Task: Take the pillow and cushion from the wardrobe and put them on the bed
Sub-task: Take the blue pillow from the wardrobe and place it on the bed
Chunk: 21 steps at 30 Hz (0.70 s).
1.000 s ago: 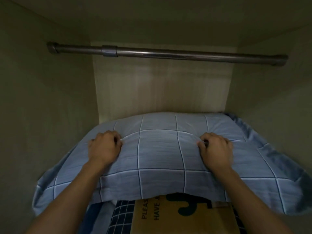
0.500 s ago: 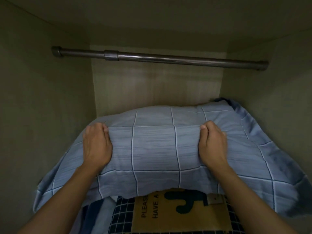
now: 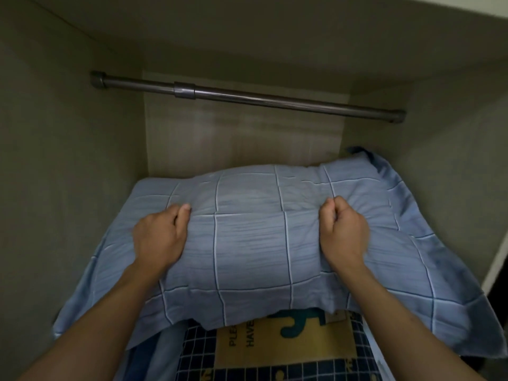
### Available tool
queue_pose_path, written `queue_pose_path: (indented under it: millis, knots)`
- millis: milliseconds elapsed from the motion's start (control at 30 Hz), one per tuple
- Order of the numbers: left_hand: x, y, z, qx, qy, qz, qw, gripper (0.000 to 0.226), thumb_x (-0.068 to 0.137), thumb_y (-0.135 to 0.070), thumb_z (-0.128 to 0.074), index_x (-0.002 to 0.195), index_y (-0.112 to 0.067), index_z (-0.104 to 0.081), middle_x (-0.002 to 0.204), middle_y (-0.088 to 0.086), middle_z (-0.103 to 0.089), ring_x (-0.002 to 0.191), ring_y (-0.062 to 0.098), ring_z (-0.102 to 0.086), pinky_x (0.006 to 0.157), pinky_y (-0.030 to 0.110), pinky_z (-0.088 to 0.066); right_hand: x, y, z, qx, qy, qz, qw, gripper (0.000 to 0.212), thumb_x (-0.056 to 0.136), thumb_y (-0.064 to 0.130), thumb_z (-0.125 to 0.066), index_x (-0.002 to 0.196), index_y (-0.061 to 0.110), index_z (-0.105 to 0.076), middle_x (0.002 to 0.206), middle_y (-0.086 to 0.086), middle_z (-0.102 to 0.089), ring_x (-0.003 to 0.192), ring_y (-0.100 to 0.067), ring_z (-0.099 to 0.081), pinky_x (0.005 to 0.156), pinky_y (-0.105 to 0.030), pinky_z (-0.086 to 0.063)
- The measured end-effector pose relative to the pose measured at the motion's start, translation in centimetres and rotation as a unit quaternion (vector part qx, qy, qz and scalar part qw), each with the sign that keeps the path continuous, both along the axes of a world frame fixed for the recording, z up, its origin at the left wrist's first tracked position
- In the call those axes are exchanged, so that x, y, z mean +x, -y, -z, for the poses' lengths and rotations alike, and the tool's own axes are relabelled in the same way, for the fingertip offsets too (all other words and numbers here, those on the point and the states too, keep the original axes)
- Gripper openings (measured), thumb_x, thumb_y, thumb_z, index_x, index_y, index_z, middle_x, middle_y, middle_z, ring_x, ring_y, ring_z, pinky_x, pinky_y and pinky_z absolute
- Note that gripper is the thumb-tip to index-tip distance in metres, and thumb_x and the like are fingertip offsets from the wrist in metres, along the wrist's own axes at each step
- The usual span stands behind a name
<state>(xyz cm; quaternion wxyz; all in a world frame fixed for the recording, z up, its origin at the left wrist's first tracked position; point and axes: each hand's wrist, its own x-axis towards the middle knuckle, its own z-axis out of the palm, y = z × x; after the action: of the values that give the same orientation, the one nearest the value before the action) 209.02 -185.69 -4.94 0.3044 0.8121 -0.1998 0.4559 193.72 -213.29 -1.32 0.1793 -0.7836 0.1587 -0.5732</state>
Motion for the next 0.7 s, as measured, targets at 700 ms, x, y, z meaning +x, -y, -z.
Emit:
queue_pose_path:
  millis: [700]
  knots:
    - [-11.5,0.0,-5.8,-0.063,0.138,0.012,0.988,0.050,0.100,-0.026,-0.040,0.054,-0.010,-0.044,0.046,0.015,-0.047,0.045,0.022,-0.041,0.051,0.033,-0.028,-10.5,1.4,-3.4,-0.023,0.064,-0.037,0.997,0.040,0.094,0.037,-0.037,0.060,0.018,-0.032,0.050,-0.001,-0.037,0.049,-0.029,-0.044,0.051,-0.036,-0.028]
